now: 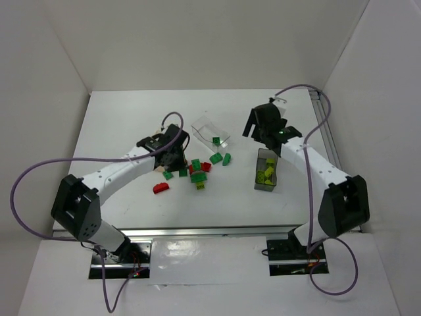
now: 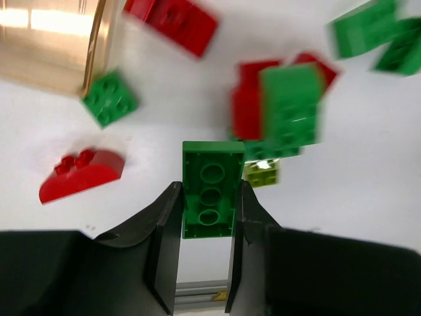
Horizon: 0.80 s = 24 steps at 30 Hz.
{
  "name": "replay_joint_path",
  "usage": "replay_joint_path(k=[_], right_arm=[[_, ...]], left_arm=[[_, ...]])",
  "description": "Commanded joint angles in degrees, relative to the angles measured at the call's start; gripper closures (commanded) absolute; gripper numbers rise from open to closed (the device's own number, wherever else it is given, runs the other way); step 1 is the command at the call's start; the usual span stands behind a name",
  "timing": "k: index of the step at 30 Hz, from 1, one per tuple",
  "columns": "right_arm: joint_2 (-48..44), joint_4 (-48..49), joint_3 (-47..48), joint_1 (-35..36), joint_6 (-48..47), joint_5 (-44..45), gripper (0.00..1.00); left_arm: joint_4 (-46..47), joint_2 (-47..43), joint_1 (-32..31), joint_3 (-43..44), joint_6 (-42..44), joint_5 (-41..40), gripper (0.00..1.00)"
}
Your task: Sort the legos into containers by color
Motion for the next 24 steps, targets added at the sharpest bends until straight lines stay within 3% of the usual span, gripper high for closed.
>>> replay_joint_path(k=[1,11,16,20,21,24], right_arm=[[-7.6,-0.8,-2.6,-2.7,-0.5,2.3,0.11],[-14.0,-0.9,-6.2,-4.5,1.3,2.3,0.11],[-15.2,-2.1,-6.8,-4.5,1.8,1.2,0.11],[-15.2,-3.2,-5.6,-4.5,1.3,1.2,0.11],[-15.2,-3.2,-5.1,-4.5,1.3,1.2,0.11],[-15.2,-3.2,-5.1,-4.5,1.3,0.6,0.11]], left_arm=[[-1.3,1.9,0.8,9.0,5.5,-1.6,0.77],[-1.3,29.0,3.7,40.5,9.9,-0.3,0.76],[-1.8,38.3,5.0,54.8,11.1,0.4,0.74],[-2.3,44.7,6.1,63.2,12.4,1.6,0.42],[-2.8,45.4,6.1,64.1,12.9,2.9,0.28],[-2.8,44.5,6.1,63.1,12.9,3.0,0.13]])
